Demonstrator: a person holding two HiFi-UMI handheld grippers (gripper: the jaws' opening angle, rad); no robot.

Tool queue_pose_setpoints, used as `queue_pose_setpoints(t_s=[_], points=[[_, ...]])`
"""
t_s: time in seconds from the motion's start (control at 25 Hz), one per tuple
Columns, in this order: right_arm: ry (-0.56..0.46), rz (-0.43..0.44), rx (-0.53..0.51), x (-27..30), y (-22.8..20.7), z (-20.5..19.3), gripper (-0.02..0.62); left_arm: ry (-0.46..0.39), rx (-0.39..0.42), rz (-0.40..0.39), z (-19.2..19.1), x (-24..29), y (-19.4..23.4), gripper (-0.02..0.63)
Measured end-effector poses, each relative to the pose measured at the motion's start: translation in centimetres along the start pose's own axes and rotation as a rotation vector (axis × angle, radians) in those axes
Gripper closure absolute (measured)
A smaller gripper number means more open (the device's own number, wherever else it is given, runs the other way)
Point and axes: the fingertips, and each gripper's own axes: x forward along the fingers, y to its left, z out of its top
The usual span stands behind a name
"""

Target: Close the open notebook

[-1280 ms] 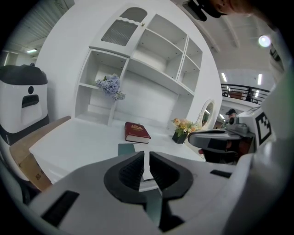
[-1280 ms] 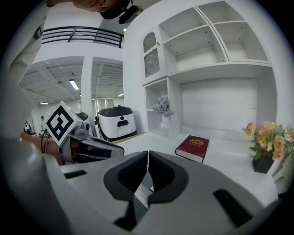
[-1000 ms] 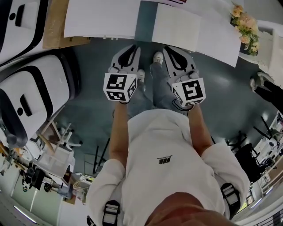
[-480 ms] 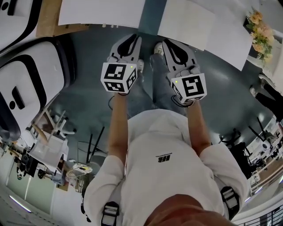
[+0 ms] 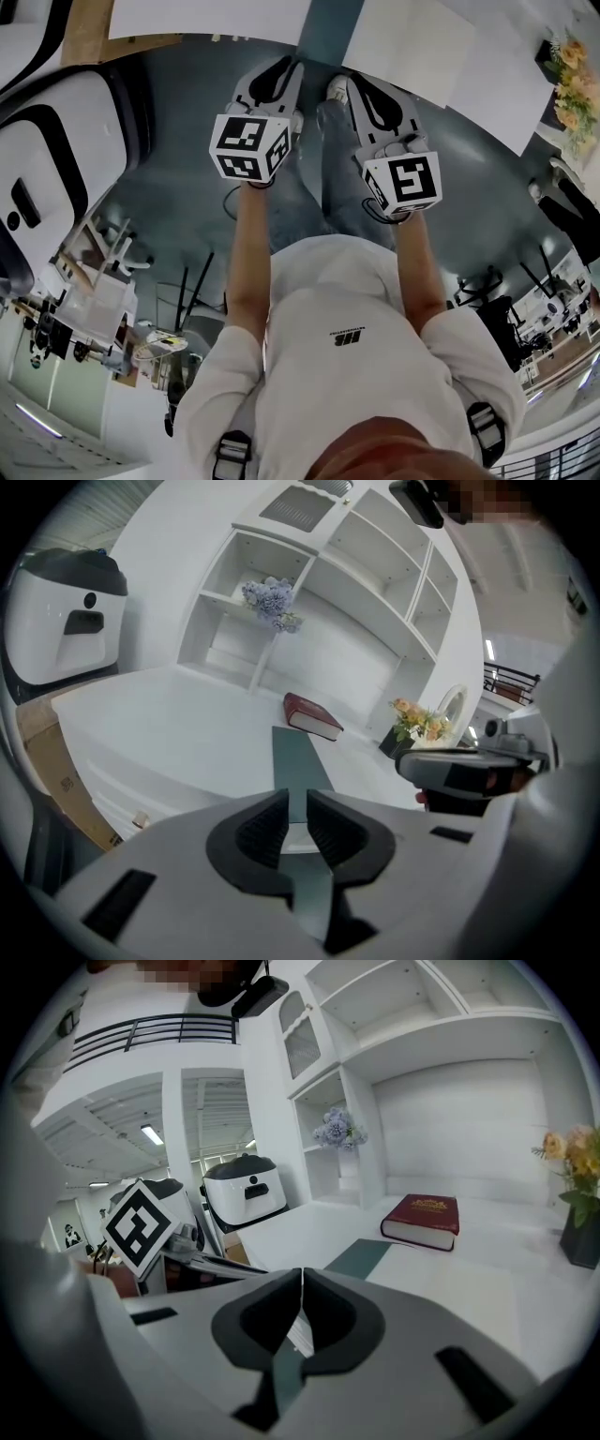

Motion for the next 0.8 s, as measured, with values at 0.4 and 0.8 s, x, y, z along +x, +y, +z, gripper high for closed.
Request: queue_pose_setpoints(t_s=[0.4,0.8], points=[[0.03,0.022,0.016,1.9,0.0,-2.1,0.597,0.035,-0.047,-0.006,-1.7,2.0,1.3,0.606],[0.047,0.053,0.011,3.1,0.6,-3.4,0.597,0.04,-0.127,-0.044,-2.9,3.3,1.8,0.606]])
